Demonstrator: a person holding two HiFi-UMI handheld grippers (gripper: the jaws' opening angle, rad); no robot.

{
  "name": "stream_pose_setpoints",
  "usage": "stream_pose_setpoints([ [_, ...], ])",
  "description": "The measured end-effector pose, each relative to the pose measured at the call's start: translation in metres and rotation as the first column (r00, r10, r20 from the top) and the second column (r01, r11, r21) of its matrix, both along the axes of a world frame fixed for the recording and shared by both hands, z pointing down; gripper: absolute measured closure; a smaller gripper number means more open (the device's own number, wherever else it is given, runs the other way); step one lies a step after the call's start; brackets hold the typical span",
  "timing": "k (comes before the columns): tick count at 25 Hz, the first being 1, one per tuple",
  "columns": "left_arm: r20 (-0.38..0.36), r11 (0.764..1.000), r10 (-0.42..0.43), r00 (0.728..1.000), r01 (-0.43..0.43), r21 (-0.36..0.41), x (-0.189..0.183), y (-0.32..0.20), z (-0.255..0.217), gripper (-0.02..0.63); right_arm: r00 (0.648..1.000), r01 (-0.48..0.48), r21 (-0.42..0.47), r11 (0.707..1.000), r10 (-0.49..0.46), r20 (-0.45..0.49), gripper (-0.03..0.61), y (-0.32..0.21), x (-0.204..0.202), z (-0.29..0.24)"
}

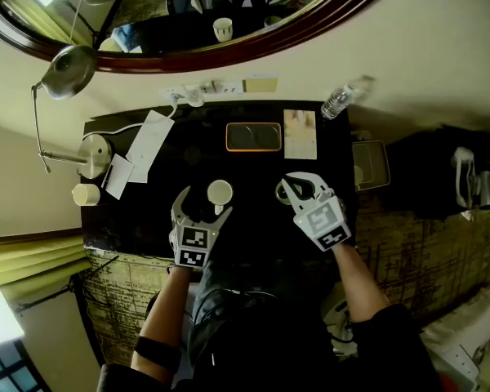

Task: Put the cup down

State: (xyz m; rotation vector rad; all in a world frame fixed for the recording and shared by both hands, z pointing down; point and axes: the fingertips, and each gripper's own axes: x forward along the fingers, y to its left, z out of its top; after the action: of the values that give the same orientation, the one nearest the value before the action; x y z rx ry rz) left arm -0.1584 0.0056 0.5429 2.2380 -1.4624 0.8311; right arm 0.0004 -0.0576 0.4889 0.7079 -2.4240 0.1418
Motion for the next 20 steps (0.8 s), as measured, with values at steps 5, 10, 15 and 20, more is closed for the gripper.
stream_pose_setpoints([
  [5, -0.040, 0.995, -0.007, 0.999, 0.011, 0.103, -0.006, 0.003, -0.065, 0.250, 0.999, -0.038, -0.003, 0.999, 0.038, 0.036, 0.563, 0.009, 0.004, -0.017],
  [10, -0.113, 0.983, -0.025, 0.993, 0.045, 0.178, -0.022, 0.008, -0.112, 0.448, 0.993, -0.085, -0.007, 0.996, 0.086, 0.082, 0.563, 0.021, 0.003, -0.032],
  [15, -0.135, 0.976, -0.021, 0.991, 0.049, 0.211, -0.037, 0.014, -0.129, 0.607, 0.984, -0.135, -0.015, 0.991, 0.136, 0.115, 0.562, 0.031, 0.001, -0.039],
  [20, -0.149, 0.978, 0.000, 0.989, 0.031, 0.206, -0.048, 0.019, -0.133, 0.612, 0.974, -0.183, -0.033, 0.983, 0.186, 0.131, 0.562, 0.043, 0.003, -0.043],
])
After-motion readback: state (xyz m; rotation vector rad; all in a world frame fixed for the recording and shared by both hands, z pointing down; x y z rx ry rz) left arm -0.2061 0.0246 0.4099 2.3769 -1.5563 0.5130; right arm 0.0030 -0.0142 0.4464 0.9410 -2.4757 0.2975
